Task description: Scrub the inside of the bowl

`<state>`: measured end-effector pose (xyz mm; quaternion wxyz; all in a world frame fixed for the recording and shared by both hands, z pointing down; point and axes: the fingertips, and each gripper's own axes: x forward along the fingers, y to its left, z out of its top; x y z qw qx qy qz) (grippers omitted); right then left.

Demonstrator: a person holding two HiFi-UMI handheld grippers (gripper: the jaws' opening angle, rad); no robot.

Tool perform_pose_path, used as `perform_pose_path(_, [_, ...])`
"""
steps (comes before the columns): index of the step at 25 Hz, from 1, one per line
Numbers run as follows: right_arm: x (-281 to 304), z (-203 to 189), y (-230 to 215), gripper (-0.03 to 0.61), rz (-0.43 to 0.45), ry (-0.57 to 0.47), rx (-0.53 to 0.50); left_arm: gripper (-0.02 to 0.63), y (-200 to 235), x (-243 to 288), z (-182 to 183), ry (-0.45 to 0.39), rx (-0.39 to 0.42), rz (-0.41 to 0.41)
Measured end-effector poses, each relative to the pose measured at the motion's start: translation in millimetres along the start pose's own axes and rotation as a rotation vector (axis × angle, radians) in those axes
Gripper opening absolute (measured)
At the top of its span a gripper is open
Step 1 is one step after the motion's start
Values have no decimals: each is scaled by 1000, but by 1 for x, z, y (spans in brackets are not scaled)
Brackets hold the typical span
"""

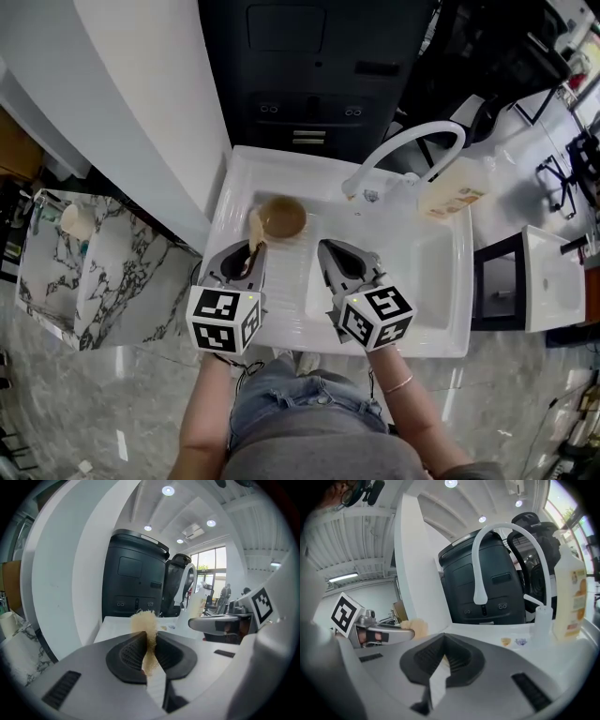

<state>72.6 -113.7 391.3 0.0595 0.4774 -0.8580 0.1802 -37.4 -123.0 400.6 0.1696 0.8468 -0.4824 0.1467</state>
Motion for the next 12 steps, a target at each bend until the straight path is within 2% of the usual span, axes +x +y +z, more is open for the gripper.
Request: perform_pose_path(12, [-24,2,0,8,12,-22,-28,46,-25,-16,6,-67,-12,29])
